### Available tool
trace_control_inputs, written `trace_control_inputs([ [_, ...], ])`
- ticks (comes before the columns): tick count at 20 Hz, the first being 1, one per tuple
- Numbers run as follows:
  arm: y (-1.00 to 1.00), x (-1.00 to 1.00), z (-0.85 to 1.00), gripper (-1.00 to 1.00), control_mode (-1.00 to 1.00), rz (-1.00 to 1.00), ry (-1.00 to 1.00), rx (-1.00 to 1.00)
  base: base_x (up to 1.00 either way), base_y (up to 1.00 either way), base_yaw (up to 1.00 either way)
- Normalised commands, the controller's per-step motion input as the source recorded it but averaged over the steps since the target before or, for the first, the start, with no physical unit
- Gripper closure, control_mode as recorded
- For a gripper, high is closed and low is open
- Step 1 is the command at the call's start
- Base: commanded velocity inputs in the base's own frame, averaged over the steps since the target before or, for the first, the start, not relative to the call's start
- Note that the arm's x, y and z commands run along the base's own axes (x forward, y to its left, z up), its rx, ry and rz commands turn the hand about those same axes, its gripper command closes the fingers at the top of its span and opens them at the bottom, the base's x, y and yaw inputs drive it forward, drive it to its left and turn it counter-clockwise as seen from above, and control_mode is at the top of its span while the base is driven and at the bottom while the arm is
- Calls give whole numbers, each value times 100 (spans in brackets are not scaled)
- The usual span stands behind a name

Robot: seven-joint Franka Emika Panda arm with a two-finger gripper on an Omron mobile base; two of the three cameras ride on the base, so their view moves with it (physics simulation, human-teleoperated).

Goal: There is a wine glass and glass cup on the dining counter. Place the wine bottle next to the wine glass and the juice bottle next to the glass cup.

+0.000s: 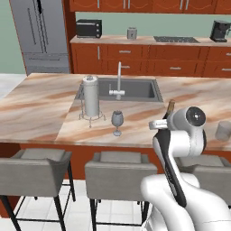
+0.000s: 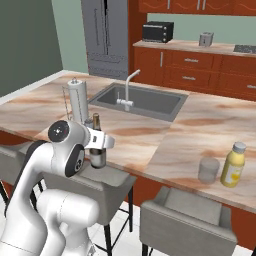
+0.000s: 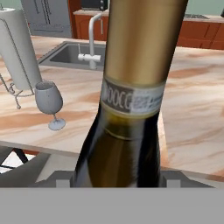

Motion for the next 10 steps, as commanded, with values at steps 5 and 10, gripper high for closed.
trace_control_inputs([
  [5, 0, 0, 0, 100, 100, 0, 0, 0, 0, 0, 0],
  [10, 0, 0, 0, 100, 100, 0, 0, 0, 0, 0, 0],
])
